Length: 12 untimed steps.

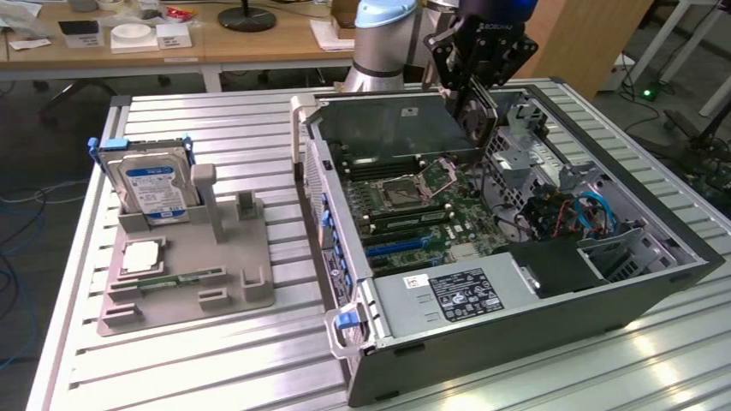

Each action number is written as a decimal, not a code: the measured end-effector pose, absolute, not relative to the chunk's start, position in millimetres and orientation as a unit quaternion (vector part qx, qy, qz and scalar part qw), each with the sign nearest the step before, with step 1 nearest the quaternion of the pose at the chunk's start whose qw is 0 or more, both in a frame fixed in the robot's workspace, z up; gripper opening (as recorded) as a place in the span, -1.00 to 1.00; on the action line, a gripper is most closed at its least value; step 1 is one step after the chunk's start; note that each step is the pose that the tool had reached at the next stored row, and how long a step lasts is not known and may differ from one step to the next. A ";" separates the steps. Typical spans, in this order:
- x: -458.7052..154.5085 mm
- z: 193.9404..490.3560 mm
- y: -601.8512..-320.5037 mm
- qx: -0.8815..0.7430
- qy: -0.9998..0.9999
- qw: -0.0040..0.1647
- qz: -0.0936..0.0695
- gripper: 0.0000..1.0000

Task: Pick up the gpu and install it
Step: 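Pick up the gpu and move the gpu toward the slot, then insert the gpu into the slot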

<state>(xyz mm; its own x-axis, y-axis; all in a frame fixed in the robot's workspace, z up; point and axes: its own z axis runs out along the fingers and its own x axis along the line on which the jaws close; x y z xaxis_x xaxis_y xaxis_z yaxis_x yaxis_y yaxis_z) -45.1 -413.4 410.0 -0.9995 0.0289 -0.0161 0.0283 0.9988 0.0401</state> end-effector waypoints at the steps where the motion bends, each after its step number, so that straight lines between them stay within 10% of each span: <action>1: -45.1 410.0 -413.4 0.014 1.000 0.008 0.020 -0.44; 12: -45.2 410.0 -413.3 0.012 1.000 0.008 0.020 -0.44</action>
